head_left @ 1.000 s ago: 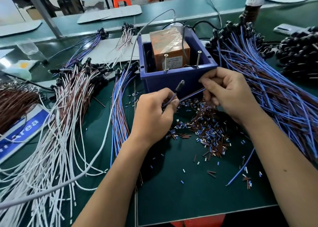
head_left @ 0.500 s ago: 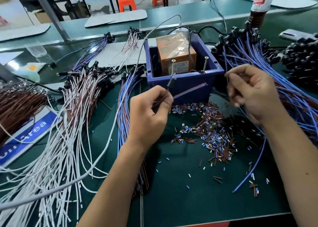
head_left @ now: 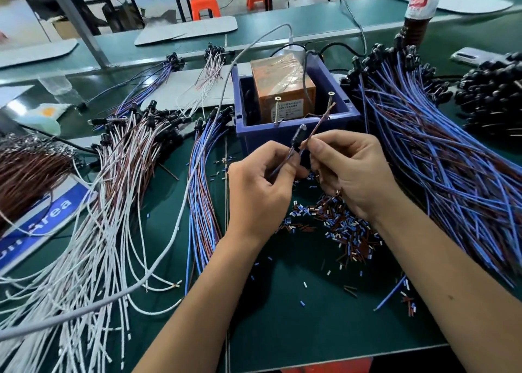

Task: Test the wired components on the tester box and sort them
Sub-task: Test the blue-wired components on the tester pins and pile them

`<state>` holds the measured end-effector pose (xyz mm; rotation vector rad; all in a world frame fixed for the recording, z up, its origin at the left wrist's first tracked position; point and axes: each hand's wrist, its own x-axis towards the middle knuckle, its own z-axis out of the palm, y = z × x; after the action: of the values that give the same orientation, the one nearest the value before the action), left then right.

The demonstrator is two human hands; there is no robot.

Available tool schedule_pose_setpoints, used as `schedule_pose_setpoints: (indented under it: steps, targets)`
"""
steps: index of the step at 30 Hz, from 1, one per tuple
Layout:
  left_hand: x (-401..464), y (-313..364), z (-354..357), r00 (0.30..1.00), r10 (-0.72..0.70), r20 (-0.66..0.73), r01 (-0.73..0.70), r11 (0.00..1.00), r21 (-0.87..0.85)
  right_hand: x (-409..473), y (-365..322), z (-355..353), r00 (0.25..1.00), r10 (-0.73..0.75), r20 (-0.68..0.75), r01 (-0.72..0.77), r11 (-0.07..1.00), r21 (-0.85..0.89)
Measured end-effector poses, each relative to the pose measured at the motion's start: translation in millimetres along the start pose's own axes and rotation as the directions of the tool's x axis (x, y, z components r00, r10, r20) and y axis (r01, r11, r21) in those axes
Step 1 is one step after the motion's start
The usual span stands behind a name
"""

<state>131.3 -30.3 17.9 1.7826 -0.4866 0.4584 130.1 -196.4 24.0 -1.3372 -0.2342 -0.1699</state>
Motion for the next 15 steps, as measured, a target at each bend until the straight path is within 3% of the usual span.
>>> schedule_pose_setpoints:
  steps: [7,15]
  targets:
    - [0.1,7.1,5.2,0.997,-0.067,0.033,0.07,0.992,-0.105,-1.8,1.3,8.2,0.999,-0.034,-0.009,0.035,0.998,0.048]
    - [-4.6,12.7,9.1,0.992,-0.063,-0.107,0.059,0.997,-0.042,-1.5,-1.8,7.7,0.996,-0.062,-0.066,0.065,0.997,0.034]
